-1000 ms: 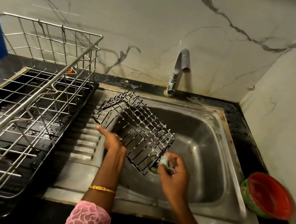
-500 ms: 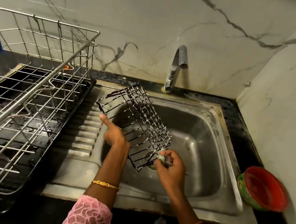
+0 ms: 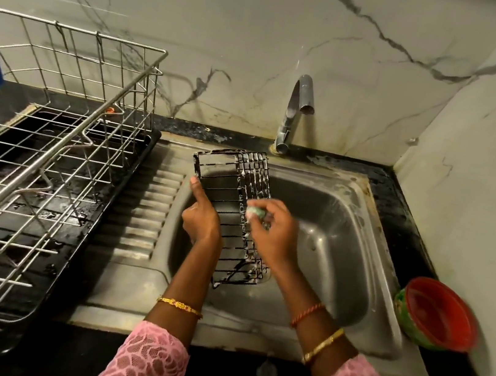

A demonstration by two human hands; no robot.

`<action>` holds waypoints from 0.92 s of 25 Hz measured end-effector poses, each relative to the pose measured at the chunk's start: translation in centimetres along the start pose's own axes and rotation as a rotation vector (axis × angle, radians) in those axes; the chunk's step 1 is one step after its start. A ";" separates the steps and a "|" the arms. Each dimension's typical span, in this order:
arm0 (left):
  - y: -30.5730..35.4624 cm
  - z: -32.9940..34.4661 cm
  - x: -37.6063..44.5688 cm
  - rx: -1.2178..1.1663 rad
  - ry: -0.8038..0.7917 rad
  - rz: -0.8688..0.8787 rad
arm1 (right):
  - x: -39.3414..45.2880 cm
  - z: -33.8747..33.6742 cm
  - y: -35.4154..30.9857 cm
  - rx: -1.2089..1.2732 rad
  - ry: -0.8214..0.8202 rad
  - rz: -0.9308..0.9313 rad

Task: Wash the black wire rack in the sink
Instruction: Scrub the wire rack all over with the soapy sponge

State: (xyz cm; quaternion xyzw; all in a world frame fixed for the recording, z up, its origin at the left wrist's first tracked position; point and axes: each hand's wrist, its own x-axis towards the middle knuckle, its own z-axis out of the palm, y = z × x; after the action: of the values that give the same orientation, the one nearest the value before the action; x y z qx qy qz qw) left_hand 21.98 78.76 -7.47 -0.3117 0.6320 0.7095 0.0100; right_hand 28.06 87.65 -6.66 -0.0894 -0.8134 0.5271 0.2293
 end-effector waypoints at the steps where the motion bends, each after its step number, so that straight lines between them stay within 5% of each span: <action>1: 0.1 0.0 -0.1 0.003 -0.007 0.012 | 1.3 0.0 -0.7 0.038 -0.001 -0.010; 13: 0.1 0.1 -0.3 0.082 -0.014 0.102 | -8.5 -0.7 5.7 -0.159 -0.115 -0.004; 23: -0.4 0.1 -0.1 0.192 -0.006 0.232 | 2.4 -1.3 -1.9 0.043 -0.048 -0.083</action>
State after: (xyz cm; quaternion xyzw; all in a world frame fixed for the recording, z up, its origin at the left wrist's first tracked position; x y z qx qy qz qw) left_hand 22.16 78.98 -7.78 -0.2321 0.7286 0.6431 -0.0403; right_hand 26.76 88.85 -3.83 -0.0380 -0.8101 0.5365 0.2334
